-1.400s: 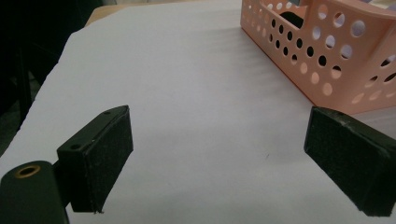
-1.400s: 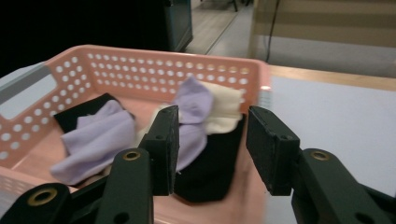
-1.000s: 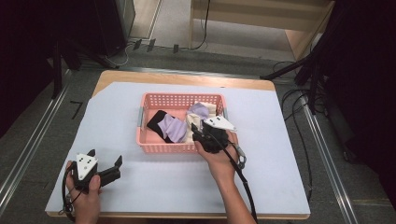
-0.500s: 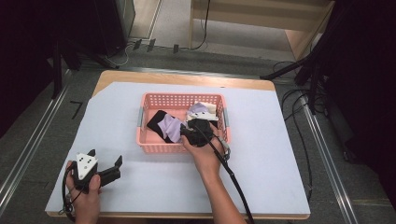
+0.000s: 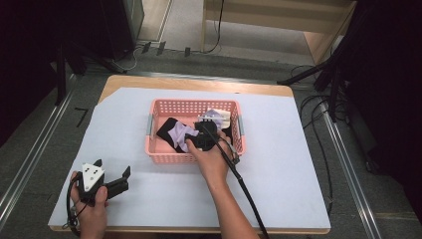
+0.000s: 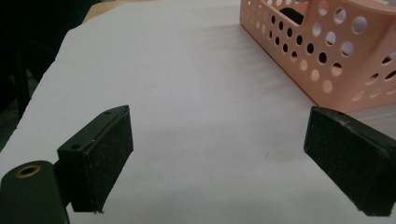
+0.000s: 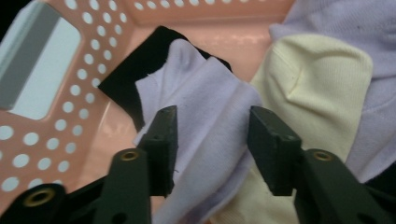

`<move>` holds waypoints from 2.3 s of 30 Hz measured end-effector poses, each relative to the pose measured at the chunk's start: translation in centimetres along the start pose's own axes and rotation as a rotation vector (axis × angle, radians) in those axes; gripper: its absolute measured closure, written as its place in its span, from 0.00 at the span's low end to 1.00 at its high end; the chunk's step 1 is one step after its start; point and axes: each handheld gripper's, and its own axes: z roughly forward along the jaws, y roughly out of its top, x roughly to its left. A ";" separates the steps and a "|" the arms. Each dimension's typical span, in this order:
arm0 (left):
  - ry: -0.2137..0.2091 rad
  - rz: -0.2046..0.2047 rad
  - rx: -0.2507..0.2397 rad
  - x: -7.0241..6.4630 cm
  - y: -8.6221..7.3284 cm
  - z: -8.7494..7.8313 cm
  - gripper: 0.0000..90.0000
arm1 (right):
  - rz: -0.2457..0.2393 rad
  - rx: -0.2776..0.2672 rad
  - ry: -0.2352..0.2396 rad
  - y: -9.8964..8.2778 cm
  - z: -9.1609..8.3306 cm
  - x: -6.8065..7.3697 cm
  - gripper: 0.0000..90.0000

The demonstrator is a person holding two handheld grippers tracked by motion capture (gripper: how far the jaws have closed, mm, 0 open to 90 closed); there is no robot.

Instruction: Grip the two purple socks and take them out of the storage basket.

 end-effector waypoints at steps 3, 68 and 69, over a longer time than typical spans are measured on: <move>-0.001 0.000 0.001 0.0 0.0 0.0 0.10 | -0.004 0.021 -0.027 0.1 0.5 0.0 0.66; 0.000 0.010 0.006 -0.1 0.0 0.0 0.10 | -0.241 -0.777 -0.109 -3.9 -12.9 -13.6 0.98; 0.001 0.009 0.009 -0.1 0.0 0.0 0.10 | -0.237 -0.771 -0.115 -4.1 -12.8 -14.1 0.98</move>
